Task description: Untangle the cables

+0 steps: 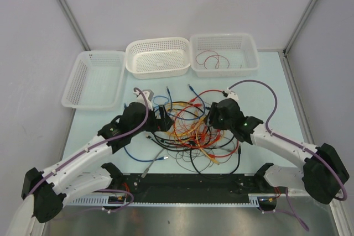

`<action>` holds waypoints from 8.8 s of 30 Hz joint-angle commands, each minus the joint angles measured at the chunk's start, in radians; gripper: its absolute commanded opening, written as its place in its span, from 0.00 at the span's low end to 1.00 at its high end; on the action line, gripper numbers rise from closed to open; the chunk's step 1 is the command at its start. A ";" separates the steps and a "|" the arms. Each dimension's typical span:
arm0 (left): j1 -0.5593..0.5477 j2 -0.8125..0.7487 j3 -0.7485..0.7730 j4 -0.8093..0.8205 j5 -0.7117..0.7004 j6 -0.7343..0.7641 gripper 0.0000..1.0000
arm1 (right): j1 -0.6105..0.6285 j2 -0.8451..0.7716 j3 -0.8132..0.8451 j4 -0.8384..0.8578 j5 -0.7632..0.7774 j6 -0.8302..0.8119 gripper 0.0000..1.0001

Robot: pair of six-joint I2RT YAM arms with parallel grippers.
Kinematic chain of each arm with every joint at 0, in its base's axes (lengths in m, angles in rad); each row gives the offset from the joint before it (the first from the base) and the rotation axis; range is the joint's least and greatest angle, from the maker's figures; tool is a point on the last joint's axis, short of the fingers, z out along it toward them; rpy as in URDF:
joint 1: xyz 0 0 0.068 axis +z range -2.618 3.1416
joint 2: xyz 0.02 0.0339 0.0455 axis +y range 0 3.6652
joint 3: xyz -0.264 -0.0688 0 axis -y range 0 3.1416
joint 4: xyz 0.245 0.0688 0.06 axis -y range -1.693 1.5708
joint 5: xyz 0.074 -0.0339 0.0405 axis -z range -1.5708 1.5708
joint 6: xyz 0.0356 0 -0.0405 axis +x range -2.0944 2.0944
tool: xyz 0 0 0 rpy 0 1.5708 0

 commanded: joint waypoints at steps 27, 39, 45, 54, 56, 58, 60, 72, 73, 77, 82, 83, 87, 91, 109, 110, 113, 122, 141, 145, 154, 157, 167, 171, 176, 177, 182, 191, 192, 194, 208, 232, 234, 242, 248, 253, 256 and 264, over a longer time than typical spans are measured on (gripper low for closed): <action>-0.003 -0.024 0.147 0.055 -0.044 0.069 0.99 | 0.076 -0.157 1.102 -0.330 -0.079 -0.309 0.00; -0.003 -0.029 0.139 0.095 -0.007 0.058 1.00 | 0.076 -0.065 1.288 -0.343 0.027 -0.364 0.00; -0.005 -0.030 0.147 0.095 -0.007 0.069 1.00 | 0.076 0.117 1.734 -0.378 0.021 -0.409 0.00; -0.003 -0.059 0.142 0.170 0.075 0.072 0.99 | 0.075 0.081 1.605 -0.328 0.051 -0.383 0.00; -0.003 -0.067 0.142 0.202 0.100 0.074 1.00 | 0.075 0.061 1.527 -0.315 0.074 -0.381 0.00; -0.005 -0.072 0.146 0.274 0.167 0.075 1.00 | 0.075 0.038 1.485 -0.304 0.082 -0.380 0.00; -0.005 -0.072 0.144 0.393 0.233 0.071 1.00 | 0.076 0.038 1.468 -0.304 0.076 -0.371 0.00; -0.232 0.132 0.142 0.856 0.269 0.268 1.00 | 0.075 0.039 1.421 -0.303 0.016 -0.318 0.00; -0.238 0.152 0.144 0.867 0.263 0.270 1.00 | 0.075 0.041 1.421 -0.303 0.010 -0.312 0.00; -0.239 0.217 0.106 0.982 0.186 0.272 1.00 | 0.075 0.047 1.432 -0.311 -0.025 -0.282 0.00; -0.241 0.306 0.127 1.028 0.181 0.266 1.00 | 0.075 0.042 1.427 -0.312 -0.068 -0.252 0.00; -0.241 0.321 0.133 1.048 0.187 0.250 1.00 | 0.076 0.042 1.425 -0.314 -0.077 -0.249 0.00; -0.247 0.398 0.175 1.104 0.226 0.212 1.00 | 0.076 0.033 1.406 -0.306 -0.091 -0.236 0.00; -0.268 0.473 0.211 1.148 0.241 0.198 0.99 | 0.076 0.024 1.390 -0.306 -0.096 -0.231 0.00; -0.276 0.493 0.297 0.892 0.157 0.235 0.00 | 0.076 -0.062 1.291 -0.315 -0.046 -0.248 0.00; -0.275 0.469 0.302 0.838 0.129 0.248 0.00 | 0.075 -0.088 1.277 -0.317 -0.027 -0.254 0.00; -0.269 0.364 0.320 0.593 0.088 0.298 0.00 | 0.075 -0.146 1.199 -0.315 0.053 -0.277 0.00; -0.239 0.014 0.342 0.151 -0.102 0.319 0.00 | 0.075 -0.293 0.898 -0.295 0.151 -0.294 0.36; -0.187 0.374 1.198 -0.322 -0.158 0.356 0.00 | 0.078 -0.246 0.645 -0.375 -0.085 -0.277 1.00; -0.163 0.419 1.293 -0.327 -0.138 0.333 0.00 | 0.082 -0.280 0.541 -0.346 -0.111 -0.257 1.00; -0.161 0.517 1.426 -0.348 -0.014 0.272 0.00 | 0.114 -0.286 0.484 -0.205 -0.131 -0.320 1.00; -0.161 0.540 1.460 -0.363 0.006 0.265 0.00 | 0.133 -0.263 0.484 -0.145 -0.105 -0.343 1.00; -0.161 0.560 1.471 -0.377 0.045 0.247 0.00 | 0.150 -0.154 0.484 0.010 -0.153 -0.352 1.00; -0.161 0.563 1.462 -0.373 0.091 0.232 0.00 | 0.150 -0.096 0.484 0.057 -0.150 -0.354 1.00; -0.161 0.554 1.440 -0.343 0.126 0.215 0.00 | 0.148 -0.021 0.482 0.108 -0.111 -0.344 1.00; -0.161 0.550 1.436 -0.340 0.129 0.215 0.00 | 0.148 -0.007 0.482 0.122 -0.105 -0.343 0.95; -0.161 0.505 1.390 -0.336 0.102 0.224 0.00 | 0.148 0.000 0.462 0.176 -0.104 -0.323 0.31; -0.152 0.344 1.106 -0.236 -0.140 0.219 0.99 | 0.133 -0.115 0.465 0.128 -0.036 -0.262 0.00; -0.146 0.327 1.048 -0.225 -0.164 0.216 0.99 | 0.101 -0.122 0.477 0.104 -0.039 -0.249 0.00; -0.135 0.268 0.985 -0.213 -0.226 0.201 1.00 | 0.058 -0.126 0.540 0.070 -0.061 -0.239 0.00; -0.103 -0.078 0.396 -0.126 -0.340 0.026 1.00 | -0.350 0.156 1.063 0.001 -0.151 -0.170 0.00; -0.101 0.039 0.123 -0.109 -0.184 -0.132 0.99 | -0.576 0.996 1.743 0.059 -0.168 -0.081 0.00; -0.101 0.059 0.126 -0.098 -0.175 -0.135 0.99 | -0.576 1.024 1.719 0.050 -0.168 -0.093 0.05; -0.103 0.126 0.161 -0.086 -0.141 -0.123 0.99 | -0.531 1.006 1.619 -0.201 -0.070 -0.176 1.00; -0.101 0.120 0.190 -0.090 -0.144 -0.118 0.99 | -0.476 0.729 1.263 -0.144 0.039 -0.173 1.00; -0.101 0.096 0.184 -0.084 -0.158 -0.118 1.00 | -0.367 0.442 0.880 0.028 0.004 -0.192 1.00; -0.101 0.088 0.185 -0.092 -0.164 -0.118 1.00 | -0.242 0.313 0.694 -0.022 0.149 -0.232 1.00; -0.100 0.025 0.144 -0.110 -0.246 -0.167 1.00 | -0.209 0.227 0.366 -0.195 0.012 -0.145 1.00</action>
